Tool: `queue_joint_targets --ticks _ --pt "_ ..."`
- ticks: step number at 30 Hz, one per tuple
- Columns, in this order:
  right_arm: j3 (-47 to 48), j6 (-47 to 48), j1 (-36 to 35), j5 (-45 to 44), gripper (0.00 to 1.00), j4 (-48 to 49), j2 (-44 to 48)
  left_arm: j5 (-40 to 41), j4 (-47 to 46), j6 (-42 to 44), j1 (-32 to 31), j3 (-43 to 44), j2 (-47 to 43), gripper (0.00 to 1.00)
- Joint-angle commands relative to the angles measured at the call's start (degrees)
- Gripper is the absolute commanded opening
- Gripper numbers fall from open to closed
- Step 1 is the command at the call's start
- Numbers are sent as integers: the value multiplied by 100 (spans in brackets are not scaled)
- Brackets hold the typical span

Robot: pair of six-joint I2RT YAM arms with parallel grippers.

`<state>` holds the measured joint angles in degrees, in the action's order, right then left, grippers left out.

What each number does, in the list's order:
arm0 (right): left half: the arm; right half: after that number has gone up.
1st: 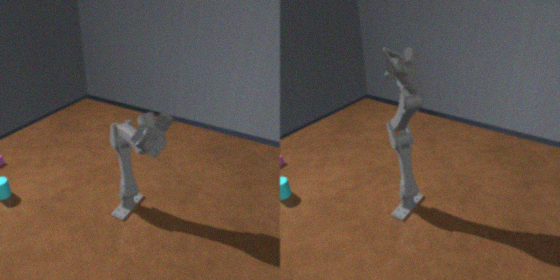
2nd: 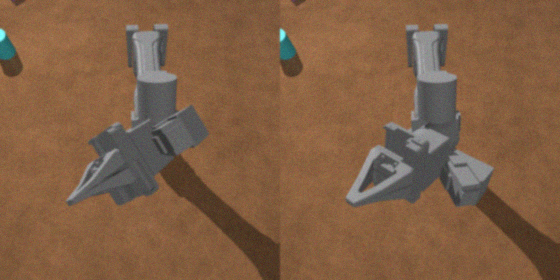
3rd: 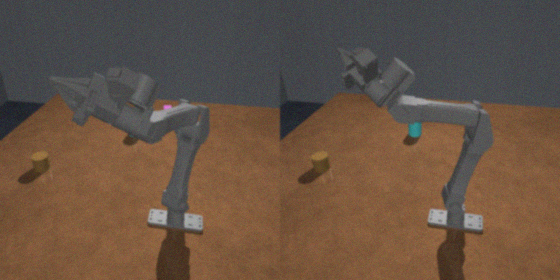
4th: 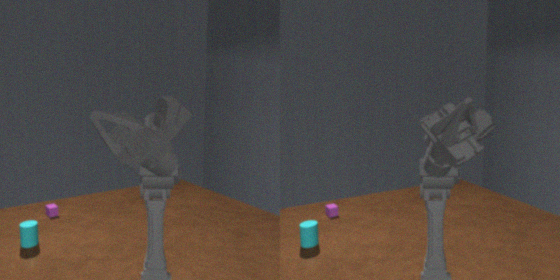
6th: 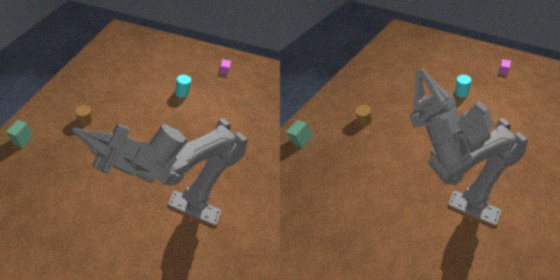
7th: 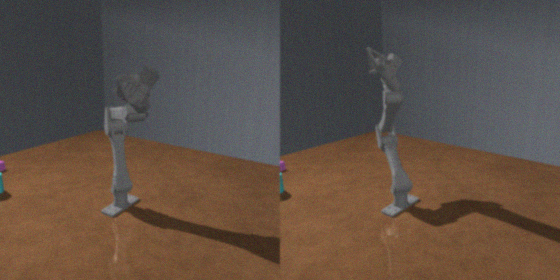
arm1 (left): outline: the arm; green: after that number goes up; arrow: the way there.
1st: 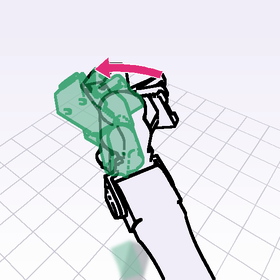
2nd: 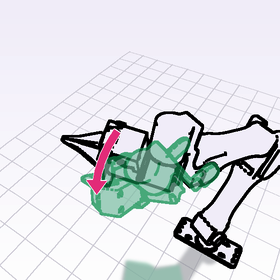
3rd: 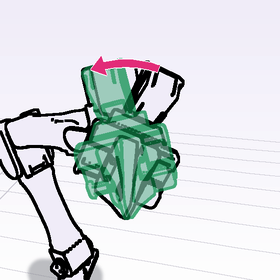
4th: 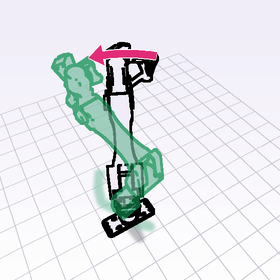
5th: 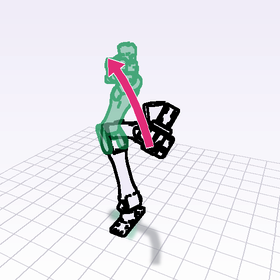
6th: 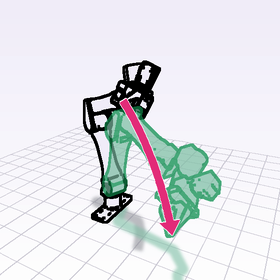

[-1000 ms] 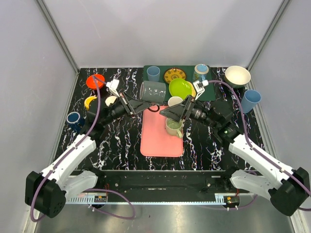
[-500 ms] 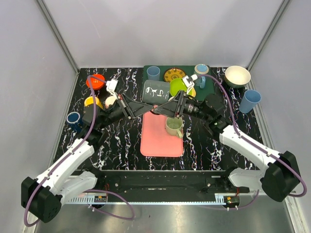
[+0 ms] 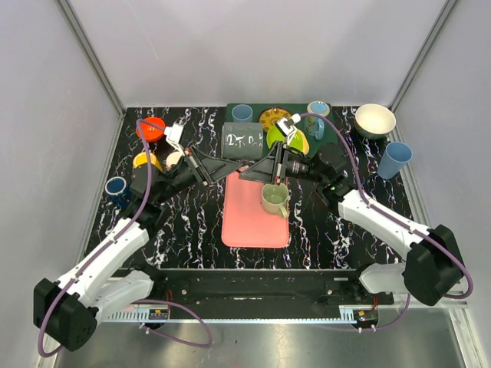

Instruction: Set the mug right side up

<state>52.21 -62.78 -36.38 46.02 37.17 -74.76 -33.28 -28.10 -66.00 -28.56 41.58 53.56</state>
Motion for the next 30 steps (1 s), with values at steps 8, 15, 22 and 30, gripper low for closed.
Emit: queue_joint_targets --ticks 8,15,22,30 --pt "255 -357 78 101 0 1003 -83 -548 -205 342 -370 -80 32 0" --pt "132 -585 149 -119 38 1310 -117 -522 -64 500 -423 -186 -153 0" --pt "158 -647 158 -357 37 1302 -144 -443 -38 535 -502 -274 -249 0" --pt "141 -525 149 -251 0 1135 -127 -478 -47 562 -546 -326 -276 0"
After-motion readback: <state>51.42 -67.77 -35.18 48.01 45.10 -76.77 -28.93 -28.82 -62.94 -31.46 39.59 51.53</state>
